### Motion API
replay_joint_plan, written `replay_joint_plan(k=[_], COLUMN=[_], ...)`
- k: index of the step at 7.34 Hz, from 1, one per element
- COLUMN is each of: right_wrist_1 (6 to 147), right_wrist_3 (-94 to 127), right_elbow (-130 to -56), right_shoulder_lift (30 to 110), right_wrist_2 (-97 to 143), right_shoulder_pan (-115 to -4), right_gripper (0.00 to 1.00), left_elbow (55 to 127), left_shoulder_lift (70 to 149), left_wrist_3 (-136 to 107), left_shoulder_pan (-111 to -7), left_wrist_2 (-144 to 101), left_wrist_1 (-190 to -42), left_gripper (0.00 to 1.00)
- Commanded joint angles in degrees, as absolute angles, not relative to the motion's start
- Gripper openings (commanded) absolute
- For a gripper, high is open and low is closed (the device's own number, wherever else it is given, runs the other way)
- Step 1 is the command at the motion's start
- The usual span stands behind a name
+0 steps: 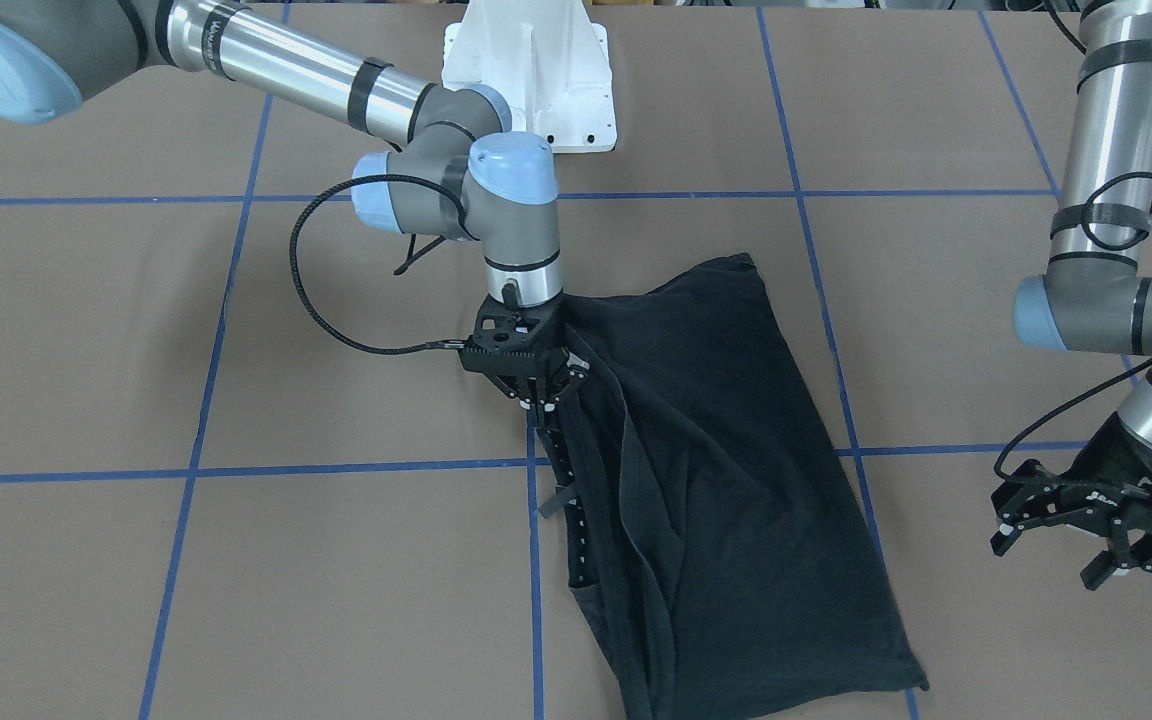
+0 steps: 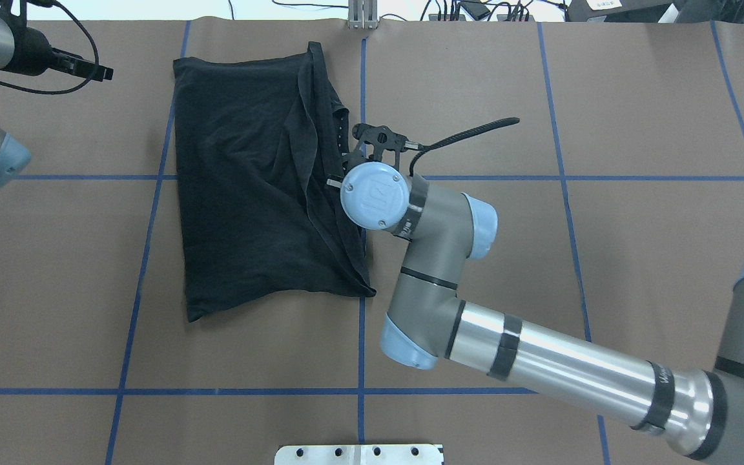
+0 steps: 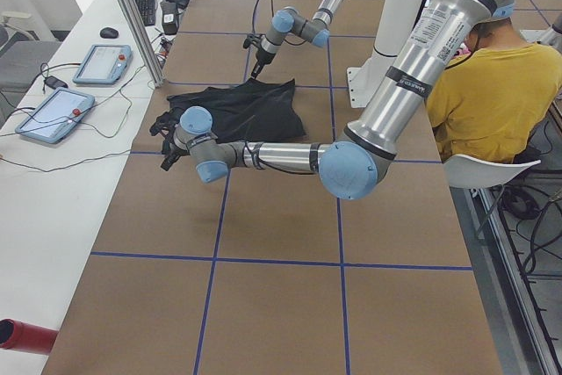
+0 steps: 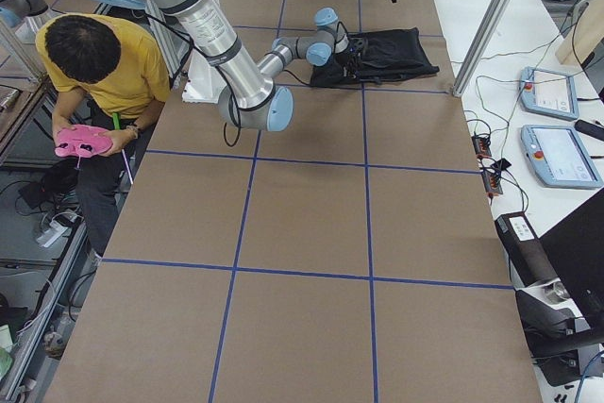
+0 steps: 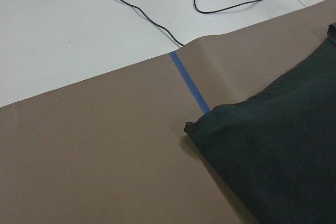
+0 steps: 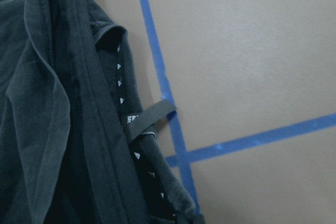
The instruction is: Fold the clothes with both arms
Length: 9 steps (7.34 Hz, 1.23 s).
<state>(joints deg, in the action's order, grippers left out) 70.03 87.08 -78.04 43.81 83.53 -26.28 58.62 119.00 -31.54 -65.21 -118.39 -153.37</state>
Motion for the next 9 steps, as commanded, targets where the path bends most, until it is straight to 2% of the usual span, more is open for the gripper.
replay_joint_plan(k=[1,2,4,5,6,7,9], right_wrist_1=[70.66,70.66,70.66,70.66,70.75,71.97,84.14], right_wrist_3=[87.10,87.01,86.92,85.88,85.78,85.78,85.96], right_elbow=[-91.27,-93.67,-94.40,-94.39,-94.05,-93.96,-93.61], right_shoulder_lift=[55.06,57.80,58.45,58.01,57.49,56.09,48.21], right_wrist_2=[82.80,81.75,81.83,82.00,81.91,82.61,83.15], right_shoulder_pan=[-23.74,-22.86,-22.85,-23.29,-24.60,-25.91,-24.89], right_gripper=[0.00,0.00,0.00,0.05,0.99,1.00,1.00], left_elbow=[58.62,58.62,58.62,58.71,58.71,58.71,58.89], left_shoulder_lift=[119.00,119.00,119.00,119.00,119.00,119.00,119.00], left_wrist_3=[-31.55,-31.64,-31.64,-31.64,-31.64,-31.73,-32.69], left_shoulder_pan=[-64.95,-64.86,-64.78,-64.51,-64.51,-64.51,-64.34], left_wrist_2=[-118.39,-118.39,-118.39,-118.39,-118.39,-118.39,-118.39], left_wrist_1=[-153.37,-153.37,-153.37,-153.37,-153.37,-153.37,-153.37], left_gripper=[1.00,1.00,1.00,1.00,1.00,1.00,1.00])
